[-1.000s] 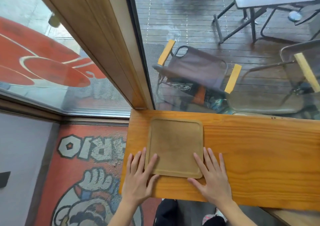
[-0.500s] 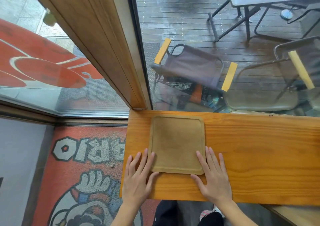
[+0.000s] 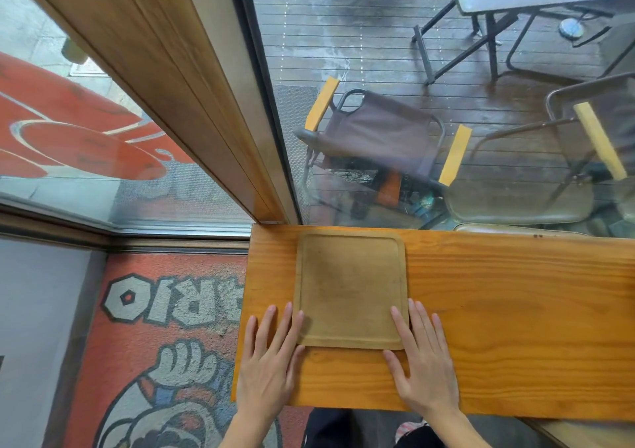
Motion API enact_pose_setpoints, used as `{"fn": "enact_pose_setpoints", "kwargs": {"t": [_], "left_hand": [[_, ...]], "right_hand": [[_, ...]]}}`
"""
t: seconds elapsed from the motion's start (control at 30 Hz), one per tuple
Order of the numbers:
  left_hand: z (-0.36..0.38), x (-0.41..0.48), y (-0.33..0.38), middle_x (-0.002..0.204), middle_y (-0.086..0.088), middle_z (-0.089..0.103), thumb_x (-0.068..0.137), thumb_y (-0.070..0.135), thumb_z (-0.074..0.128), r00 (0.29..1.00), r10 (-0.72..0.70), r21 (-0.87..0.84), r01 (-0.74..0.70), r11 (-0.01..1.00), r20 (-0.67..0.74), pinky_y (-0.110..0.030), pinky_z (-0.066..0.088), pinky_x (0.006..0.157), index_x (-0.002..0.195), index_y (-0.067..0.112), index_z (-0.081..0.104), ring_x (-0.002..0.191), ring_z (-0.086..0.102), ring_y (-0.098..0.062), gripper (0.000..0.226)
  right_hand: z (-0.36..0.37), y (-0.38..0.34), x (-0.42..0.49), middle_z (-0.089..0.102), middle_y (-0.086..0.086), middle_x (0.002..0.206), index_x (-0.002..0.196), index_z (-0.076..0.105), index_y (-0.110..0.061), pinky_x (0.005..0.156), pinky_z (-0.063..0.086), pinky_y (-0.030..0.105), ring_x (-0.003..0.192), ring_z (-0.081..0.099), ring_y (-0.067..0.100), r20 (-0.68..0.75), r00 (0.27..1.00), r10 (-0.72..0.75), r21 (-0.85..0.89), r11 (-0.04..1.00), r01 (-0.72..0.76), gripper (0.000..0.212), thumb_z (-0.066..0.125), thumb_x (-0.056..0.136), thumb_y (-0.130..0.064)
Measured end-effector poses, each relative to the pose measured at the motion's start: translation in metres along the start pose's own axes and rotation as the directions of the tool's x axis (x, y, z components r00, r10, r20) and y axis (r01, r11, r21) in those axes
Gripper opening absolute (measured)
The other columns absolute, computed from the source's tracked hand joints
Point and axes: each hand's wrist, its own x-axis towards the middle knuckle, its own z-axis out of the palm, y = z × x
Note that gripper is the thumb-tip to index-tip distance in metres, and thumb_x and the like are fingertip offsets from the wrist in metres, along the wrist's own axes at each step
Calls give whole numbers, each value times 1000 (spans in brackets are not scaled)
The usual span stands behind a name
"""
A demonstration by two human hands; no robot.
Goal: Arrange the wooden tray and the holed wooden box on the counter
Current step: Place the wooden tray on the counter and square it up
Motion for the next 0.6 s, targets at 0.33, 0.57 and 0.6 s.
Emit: {"fn": "enact_pose_setpoints", "kwargs": {"t": [0.33, 0.57, 0.6], "left_hand": [[-3, 1, 0, 161, 2, 33, 102, 36, 34, 1000, 9, 3, -9, 1000, 10, -56, 26, 118, 155, 24, 30, 151, 24, -28, 55], [-7, 3, 1, 160, 5, 35, 101, 35, 32, 999, -23, 13, 23, 1000, 26, -56, 30, 116, 155, 28, 31, 148, 30, -27, 54], [-7, 4, 2, 160, 6, 36, 102, 36, 30, 1000, -23, 13, 22, 1000, 12, -56, 31, 115, 155, 28, 32, 147, 32, -27, 53]], "right_hand": [[-2, 1, 2, 22, 7, 163, 154, 29, -20, 122, 18, 48, 152, 19, 25, 11, 1000, 6, 33, 999, -6, 65, 33, 97, -51], [-3, -1, 2, 19, 6, 164, 154, 27, -19, 122, 17, 46, 153, 16, 23, 18, 999, 29, 50, 998, -30, 66, 35, 96, -50], [-3, -1, 2, 19, 6, 165, 154, 27, -19, 122, 17, 45, 153, 15, 23, 18, 999, 32, 47, 998, -33, 66, 34, 96, -50]]}}
